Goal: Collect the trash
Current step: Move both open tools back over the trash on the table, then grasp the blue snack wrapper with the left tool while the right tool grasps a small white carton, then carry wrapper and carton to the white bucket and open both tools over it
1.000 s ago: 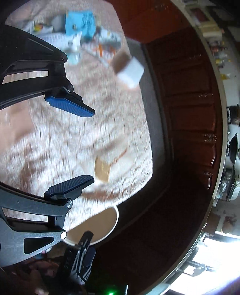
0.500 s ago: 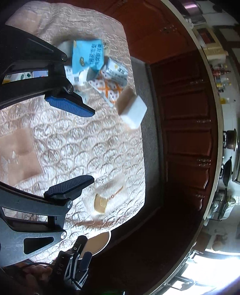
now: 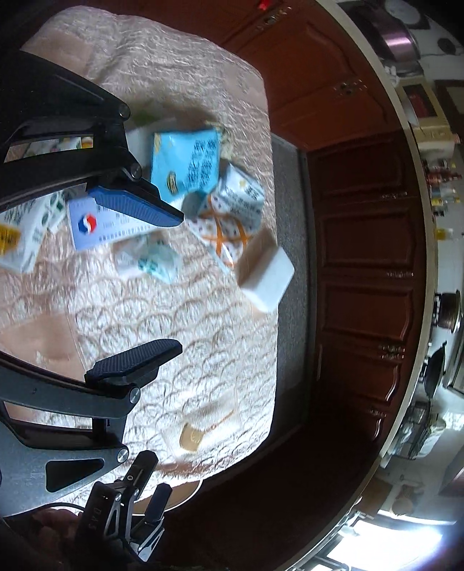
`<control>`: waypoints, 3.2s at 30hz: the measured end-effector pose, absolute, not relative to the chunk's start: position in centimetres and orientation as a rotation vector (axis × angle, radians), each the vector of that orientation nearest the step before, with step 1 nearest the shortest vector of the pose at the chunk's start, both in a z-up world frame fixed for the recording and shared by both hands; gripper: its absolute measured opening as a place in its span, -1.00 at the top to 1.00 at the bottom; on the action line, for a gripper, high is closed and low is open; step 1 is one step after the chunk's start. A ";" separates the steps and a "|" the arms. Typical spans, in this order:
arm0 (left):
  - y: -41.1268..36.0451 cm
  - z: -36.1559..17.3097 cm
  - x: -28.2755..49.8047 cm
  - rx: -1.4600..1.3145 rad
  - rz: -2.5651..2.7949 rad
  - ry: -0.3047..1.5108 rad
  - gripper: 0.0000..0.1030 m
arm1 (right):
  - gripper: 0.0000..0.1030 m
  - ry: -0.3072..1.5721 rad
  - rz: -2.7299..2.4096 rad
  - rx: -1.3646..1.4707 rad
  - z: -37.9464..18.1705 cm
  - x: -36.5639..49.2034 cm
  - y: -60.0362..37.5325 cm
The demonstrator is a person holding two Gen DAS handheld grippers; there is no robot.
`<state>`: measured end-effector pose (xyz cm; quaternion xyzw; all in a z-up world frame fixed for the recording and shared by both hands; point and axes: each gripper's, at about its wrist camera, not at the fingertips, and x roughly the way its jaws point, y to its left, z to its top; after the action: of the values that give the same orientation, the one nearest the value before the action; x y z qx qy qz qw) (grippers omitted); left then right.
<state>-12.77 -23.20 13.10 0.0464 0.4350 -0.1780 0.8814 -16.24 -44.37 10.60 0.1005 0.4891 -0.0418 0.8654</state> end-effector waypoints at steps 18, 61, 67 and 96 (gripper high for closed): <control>-10.8 12.9 -7.2 -0.138 -0.236 0.998 -0.25 | -0.56 1.112 0.201 0.250 6.4 -10.3 -33.5; -15.3 13.2 -6.3 -0.055 -0.395 1.036 0.83 | 0.71 1.008 0.280 0.357 7.1 -9.8 -33.8; -18.6 15.3 -8.5 -0.028 -0.470 0.996 0.84 | 0.71 0.967 0.224 0.326 9.1 -12.5 -36.8; -50.3 14.5 -19.1 0.089 -0.964 1.034 0.85 | 0.71 0.932 -0.367 0.467 10.3 -30.5 -66.5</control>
<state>-19.13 -50.27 14.53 0.0410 0.4747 -0.4429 0.7595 -30.52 -66.50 10.32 0.2219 0.4428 -0.1742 0.8511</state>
